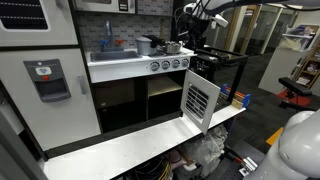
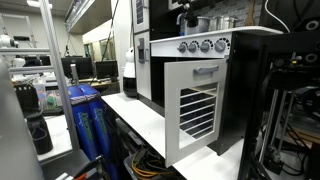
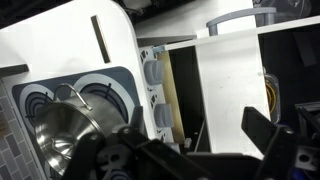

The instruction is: Open the kitchen cabinet, take the lid off the silver pot and put it in the kitchen cabinet

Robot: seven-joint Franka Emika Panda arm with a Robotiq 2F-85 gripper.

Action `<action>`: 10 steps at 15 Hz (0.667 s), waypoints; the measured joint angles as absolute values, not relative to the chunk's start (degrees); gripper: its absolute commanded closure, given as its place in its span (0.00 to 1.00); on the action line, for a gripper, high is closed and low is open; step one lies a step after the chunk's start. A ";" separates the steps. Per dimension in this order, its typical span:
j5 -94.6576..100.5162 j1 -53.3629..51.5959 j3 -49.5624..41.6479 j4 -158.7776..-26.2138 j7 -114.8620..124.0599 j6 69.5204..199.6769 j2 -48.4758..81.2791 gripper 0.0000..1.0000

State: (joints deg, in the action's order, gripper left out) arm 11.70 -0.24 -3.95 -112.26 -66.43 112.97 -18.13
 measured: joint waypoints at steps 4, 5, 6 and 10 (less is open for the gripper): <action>11.37 -0.29 -4.18 -107.96 -67.88 112.33 -16.10 0.00; 10.84 -0.32 -4.36 -106.48 -69.24 111.94 -15.38 0.00; 10.18 -0.36 -4.64 -104.82 -71.13 111.55 -14.59 0.00; 6.38 -0.36 -6.15 -97.70 -80.16 108.92 -10.88 0.00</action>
